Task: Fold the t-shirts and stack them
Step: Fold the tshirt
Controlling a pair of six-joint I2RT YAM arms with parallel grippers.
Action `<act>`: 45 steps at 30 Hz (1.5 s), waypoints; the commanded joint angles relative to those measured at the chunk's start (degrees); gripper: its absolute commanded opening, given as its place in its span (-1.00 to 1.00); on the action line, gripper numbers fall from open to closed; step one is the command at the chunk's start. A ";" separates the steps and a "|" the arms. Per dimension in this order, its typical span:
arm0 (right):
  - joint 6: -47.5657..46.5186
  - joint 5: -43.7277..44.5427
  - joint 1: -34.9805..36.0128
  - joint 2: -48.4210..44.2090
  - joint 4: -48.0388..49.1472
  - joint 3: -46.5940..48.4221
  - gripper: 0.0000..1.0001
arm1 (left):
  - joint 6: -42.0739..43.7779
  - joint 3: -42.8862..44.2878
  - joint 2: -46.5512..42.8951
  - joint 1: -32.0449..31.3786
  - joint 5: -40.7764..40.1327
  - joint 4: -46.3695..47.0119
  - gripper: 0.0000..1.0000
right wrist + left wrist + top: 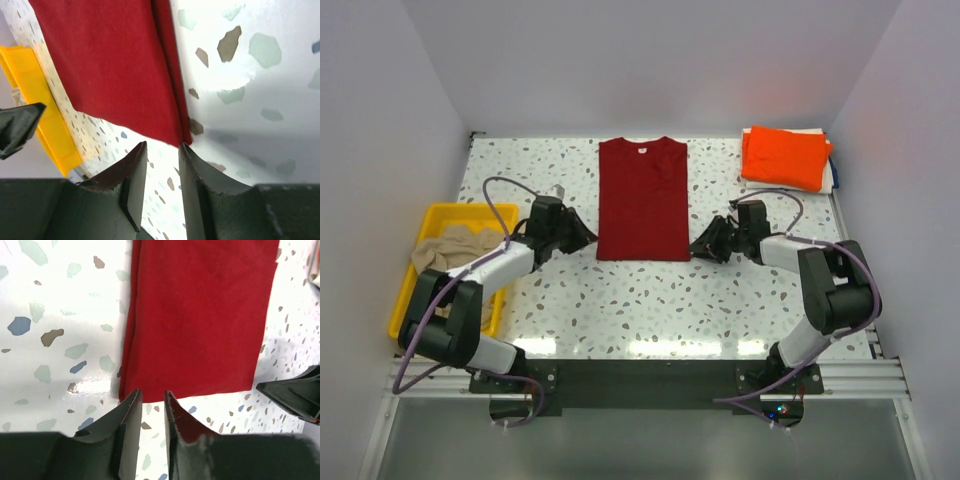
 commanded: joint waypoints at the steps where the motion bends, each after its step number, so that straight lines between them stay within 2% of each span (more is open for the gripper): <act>1: -4.88 4.81 -0.19 -5.66 -5.43 -1.21 -0.27 | 2.09 -0.84 -4.61 0.27 -2.88 -2.78 -0.39; 2: -5.14 5.16 -0.19 -5.94 -5.52 -1.82 -0.18 | 2.18 -1.54 -4.79 0.19 -2.88 -2.61 -0.34; 4: -5.67 5.70 -0.10 -6.03 -5.43 -2.70 -0.14 | 2.27 -2.07 -4.71 0.19 -2.79 -2.08 -0.24; 8: -6.28 5.69 0.16 -5.32 -4.38 -3.85 -0.13 | 2.09 -4.62 -3.74 0.27 -2.36 -0.59 -0.17; 13: -6.72 7.36 1.83 -4.36 -3.67 -2.89 -0.12 | 2.53 -6.56 -1.19 0.18 -0.16 5.73 0.00; 17: -6.64 9.03 2.80 -4.01 -3.32 -2.53 -0.13 | 2.53 -7.00 0.74 -0.17 0.11 7.68 0.02; 26: -5.50 9.91 3.76 -1.63 -1.21 -2.53 -0.15 | 1.57 -7.26 4.96 -0.96 -0.59 9.52 -0.08; 35: -4.09 10.18 4.82 1.35 0.72 -2.18 -0.25 | 0.86 -6.82 7.77 -2.45 -2.70 8.74 -0.19; 42: -3.74 10.00 5.08 2.32 1.25 -1.83 -0.42 | 0.16 -7.18 9.27 -3.24 -3.59 8.99 -0.35; 43: -3.56 9.83 5.08 2.41 1.25 -1.66 -0.50 | -0.01 -7.17 9.53 -3.33 -3.32 9.17 -0.38; 45: -3.47 9.04 5.17 2.59 1.60 -1.48 -0.61 | -0.19 -6.83 9.62 -3.59 -2.54 9.52 -0.54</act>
